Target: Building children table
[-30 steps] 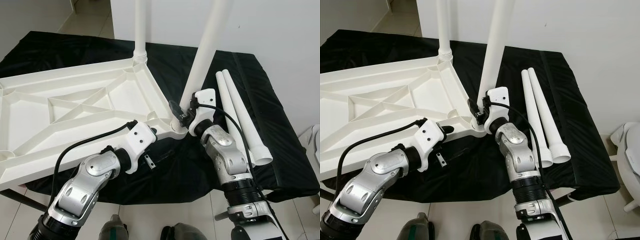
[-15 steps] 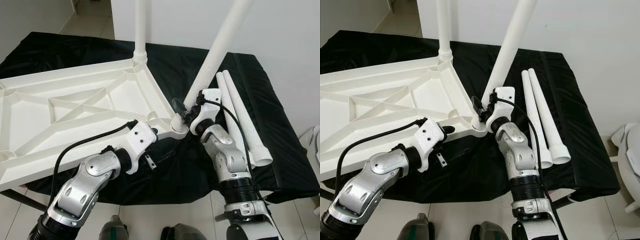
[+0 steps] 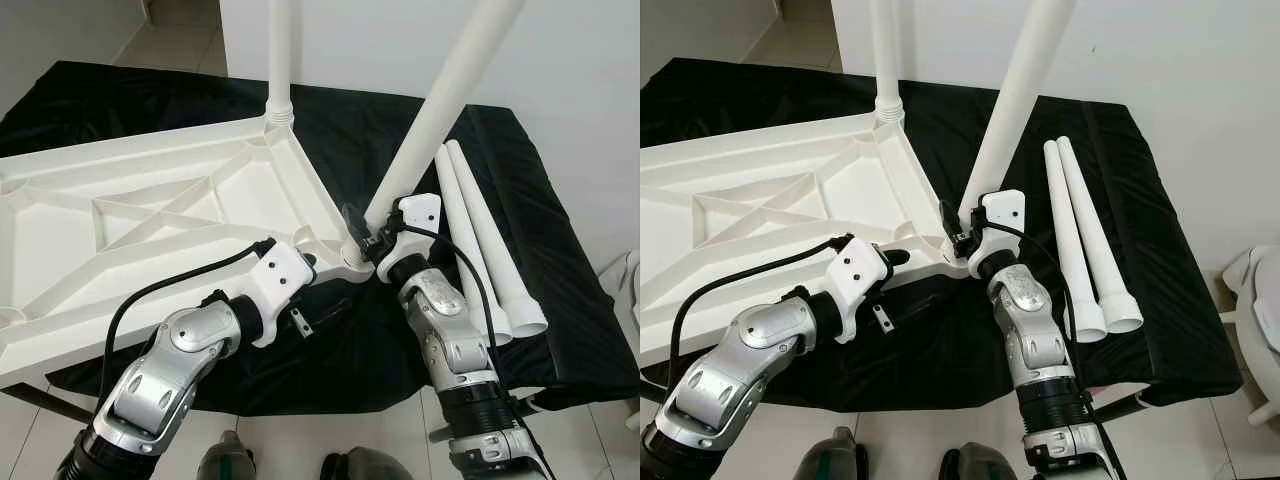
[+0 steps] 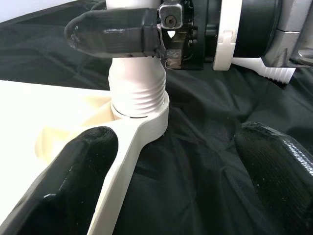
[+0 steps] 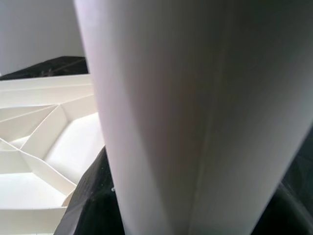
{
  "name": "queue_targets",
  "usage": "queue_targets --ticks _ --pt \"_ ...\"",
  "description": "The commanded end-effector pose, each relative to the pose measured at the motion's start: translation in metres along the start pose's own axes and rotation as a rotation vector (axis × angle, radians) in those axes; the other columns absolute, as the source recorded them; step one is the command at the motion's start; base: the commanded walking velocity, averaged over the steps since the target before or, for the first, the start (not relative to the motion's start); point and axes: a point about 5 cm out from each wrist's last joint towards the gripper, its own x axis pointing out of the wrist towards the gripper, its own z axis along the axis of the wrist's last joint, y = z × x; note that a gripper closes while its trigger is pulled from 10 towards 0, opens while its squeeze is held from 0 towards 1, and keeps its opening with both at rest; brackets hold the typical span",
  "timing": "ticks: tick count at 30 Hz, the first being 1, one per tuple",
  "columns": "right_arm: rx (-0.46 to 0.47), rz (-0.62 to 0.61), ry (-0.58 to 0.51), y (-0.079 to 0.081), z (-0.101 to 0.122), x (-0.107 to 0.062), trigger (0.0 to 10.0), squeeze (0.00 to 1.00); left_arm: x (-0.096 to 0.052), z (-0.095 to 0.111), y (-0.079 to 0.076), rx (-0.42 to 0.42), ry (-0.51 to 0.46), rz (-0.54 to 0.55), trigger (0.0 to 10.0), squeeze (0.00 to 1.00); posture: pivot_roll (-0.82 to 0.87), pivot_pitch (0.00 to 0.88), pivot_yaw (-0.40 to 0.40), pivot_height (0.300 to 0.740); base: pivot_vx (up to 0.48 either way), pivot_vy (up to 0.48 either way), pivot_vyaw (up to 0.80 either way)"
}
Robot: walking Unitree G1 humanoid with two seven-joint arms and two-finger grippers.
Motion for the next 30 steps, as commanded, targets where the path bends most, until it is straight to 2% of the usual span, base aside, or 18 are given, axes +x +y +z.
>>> queue_targets --ticks 1,4,7,13,17,19,20,25,29,30 --pt "0.012 -0.016 0.136 -0.003 -0.022 -0.002 10.0 0.00 -0.002 -0.001 0.001 -0.006 0.007 0.024 10.0 0.00 0.07 0.025 -0.062 0.740 0.000 0.000 0.00" --pt "0.016 -0.015 0.173 -0.004 -0.023 0.004 10.0 0.00 -0.002 -0.001 0.000 -0.005 0.006 0.025 10.0 0.00 0.07 0.024 -0.061 0.740 0.000 0.000 0.00" --pt "-0.034 0.018 0.207 -0.003 -0.023 0.010 10.0 0.00 -0.002 0.000 0.001 -0.004 0.004 0.027 10.0 0.00 0.07 0.023 -0.062 0.740 0.000 0.000 0.00" --pt "-0.131 0.059 0.197 -0.001 -0.021 0.011 10.0 0.00 -0.002 0.000 0.000 -0.002 0.004 0.030 10.0 0.00 0.08 0.027 -0.069 0.740 0.000 0.000 0.00" --pt "-0.107 0.055 0.213 -0.002 -0.027 0.007 10.0 0.00 -0.003 0.000 0.001 -0.004 0.004 0.036 10.0 0.00 0.08 0.028 -0.071 0.740 0.000 0.000 0.00" --pt "-0.107 0.047 0.209 -0.003 -0.030 0.004 10.0 0.00 -0.003 0.000 0.001 -0.006 0.003 0.038 10.0 0.00 0.08 0.033 -0.072 0.740 0.000 0.000 0.00" --pt "-0.148 0.028 0.163 -0.003 -0.029 -0.001 10.0 0.00 -0.004 0.001 0.000 -0.010 0.002 0.042 10.0 0.00 0.08 0.043 -0.070 0.740 0.000 0.000 0.00" --pt "-0.185 0.034 0.130 -0.002 -0.026 -0.003 10.0 0.00 -0.004 0.001 0.000 -0.012 0.000 0.043 10.0 0.00 0.08 0.043 -0.070 0.740 0.000 0.000 0.00" --pt "-0.312 0.045 0.097 0.000 -0.024 -0.002 10.0 0.00 -0.003 0.002 -0.001 -0.015 -0.004 0.038 10.0 0.00 0.07 0.046 -0.065 0.740 0.000 0.000 0.00" --pt "-0.298 0.036 0.096 -0.001 -0.023 -0.001 10.0 0.00 -0.001 0.002 -0.002 -0.018 -0.006 0.034 10.0 0.00 0.07 0.047 -0.063 0.740 0.000 0.000 0.00"
